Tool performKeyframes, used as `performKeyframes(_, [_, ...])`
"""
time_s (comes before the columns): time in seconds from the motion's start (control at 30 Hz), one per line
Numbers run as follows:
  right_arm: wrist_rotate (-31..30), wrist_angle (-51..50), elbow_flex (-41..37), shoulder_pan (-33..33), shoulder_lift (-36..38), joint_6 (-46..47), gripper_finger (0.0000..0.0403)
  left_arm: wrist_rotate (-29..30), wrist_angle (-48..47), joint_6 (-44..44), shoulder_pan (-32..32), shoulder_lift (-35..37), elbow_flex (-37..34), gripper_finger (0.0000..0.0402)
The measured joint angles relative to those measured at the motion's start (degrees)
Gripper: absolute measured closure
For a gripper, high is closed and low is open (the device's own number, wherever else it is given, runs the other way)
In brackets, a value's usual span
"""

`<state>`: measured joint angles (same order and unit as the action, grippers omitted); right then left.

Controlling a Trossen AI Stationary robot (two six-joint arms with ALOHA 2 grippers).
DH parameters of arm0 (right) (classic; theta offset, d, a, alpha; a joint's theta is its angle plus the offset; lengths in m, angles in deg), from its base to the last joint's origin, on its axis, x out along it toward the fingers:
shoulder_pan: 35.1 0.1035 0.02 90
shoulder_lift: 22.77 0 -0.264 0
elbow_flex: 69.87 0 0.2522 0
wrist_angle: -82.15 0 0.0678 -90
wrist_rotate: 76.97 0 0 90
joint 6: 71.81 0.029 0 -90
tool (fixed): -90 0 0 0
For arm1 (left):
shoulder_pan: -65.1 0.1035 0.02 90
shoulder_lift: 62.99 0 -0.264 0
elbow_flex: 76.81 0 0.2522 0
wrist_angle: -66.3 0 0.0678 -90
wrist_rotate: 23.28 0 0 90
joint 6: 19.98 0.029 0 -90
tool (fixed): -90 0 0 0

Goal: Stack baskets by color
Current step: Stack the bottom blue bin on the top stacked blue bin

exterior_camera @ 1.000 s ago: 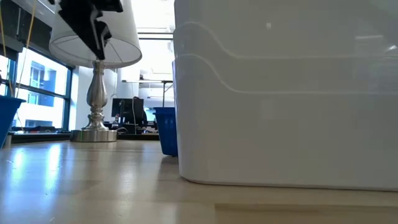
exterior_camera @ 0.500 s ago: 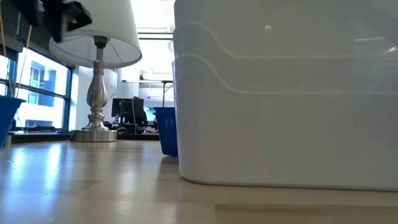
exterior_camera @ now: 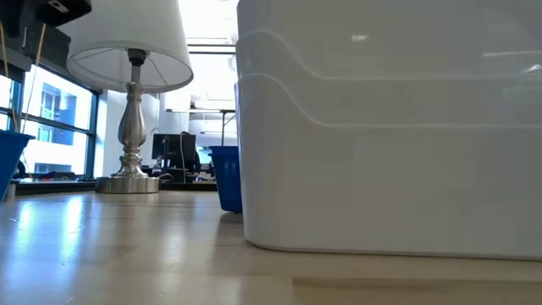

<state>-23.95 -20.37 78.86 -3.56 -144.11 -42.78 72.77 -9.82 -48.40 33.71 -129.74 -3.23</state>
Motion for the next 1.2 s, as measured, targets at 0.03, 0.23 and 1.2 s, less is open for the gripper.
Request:
performKeyframes(0.03, [-1.33,-0.56,0.0,-0.08,0.8,-0.63,0.027,0.01,0.25,-0.38,-0.7,-0.67,0.0,0.0222])
performKeyframes(0.23, [-6.29,-1.24,-0.04,-0.16,4.81,-3.54,0.027,0.57,1.29,-1.25,-3.69,-5.79,0.0,0.0222])
performKeyframes(1.2, [0.19,-1.28,-0.15,0.12,9.0,-4.01,0.027,-3.47,1.82,-1.11,-4.22,-26.35,-0.41,0.0222])
